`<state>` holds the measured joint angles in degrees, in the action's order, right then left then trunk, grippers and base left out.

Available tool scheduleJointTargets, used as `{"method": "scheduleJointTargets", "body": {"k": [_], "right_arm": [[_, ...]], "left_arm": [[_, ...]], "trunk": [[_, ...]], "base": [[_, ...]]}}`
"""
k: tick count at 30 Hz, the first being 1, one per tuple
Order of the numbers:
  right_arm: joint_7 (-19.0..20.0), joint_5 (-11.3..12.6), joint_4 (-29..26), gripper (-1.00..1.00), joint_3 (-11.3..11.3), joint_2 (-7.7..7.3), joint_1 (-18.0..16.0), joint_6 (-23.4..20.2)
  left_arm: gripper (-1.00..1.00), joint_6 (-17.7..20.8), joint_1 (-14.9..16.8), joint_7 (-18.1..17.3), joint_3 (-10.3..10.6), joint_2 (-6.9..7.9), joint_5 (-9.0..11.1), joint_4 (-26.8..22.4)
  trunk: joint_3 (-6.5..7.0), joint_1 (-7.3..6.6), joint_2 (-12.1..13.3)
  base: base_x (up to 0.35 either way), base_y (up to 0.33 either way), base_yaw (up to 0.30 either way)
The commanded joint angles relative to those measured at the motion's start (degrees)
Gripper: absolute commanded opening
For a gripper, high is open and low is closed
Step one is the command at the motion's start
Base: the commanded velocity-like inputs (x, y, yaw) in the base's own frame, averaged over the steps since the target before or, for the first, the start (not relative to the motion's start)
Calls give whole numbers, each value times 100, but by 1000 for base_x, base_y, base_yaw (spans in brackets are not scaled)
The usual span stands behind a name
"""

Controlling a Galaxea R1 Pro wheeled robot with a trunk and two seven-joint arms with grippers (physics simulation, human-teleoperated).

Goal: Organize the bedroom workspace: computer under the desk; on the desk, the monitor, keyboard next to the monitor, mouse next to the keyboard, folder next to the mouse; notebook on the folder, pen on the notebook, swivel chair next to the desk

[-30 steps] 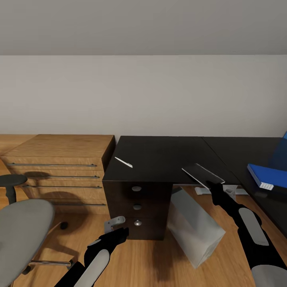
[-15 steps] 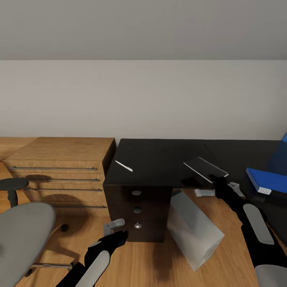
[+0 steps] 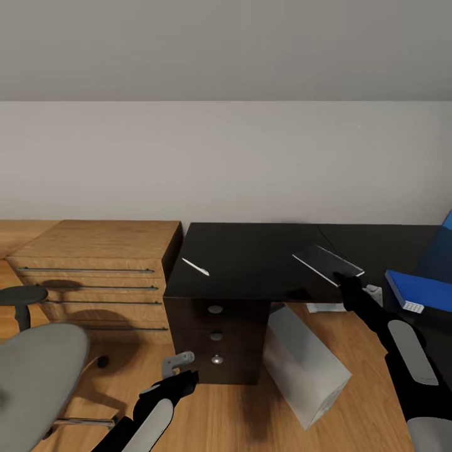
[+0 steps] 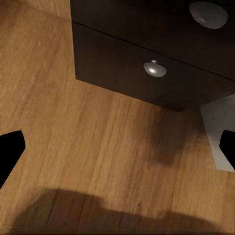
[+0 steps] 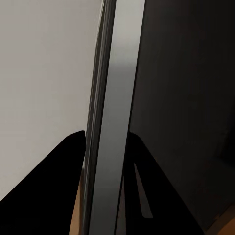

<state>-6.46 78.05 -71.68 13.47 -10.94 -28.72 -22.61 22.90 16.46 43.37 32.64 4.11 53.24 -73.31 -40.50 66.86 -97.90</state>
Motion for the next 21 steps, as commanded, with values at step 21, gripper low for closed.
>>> {"method": "scheduleJointTargets", "body": {"k": [21], "right_arm": [[-84, 70, -376, -100, 331, -22, -2, -75]], "left_arm": [[100, -1247, 6, -831, 499, -217, 1, 3149]], "trunk": [[252, -330, 600]], "base": [[0, 0, -68]]}}
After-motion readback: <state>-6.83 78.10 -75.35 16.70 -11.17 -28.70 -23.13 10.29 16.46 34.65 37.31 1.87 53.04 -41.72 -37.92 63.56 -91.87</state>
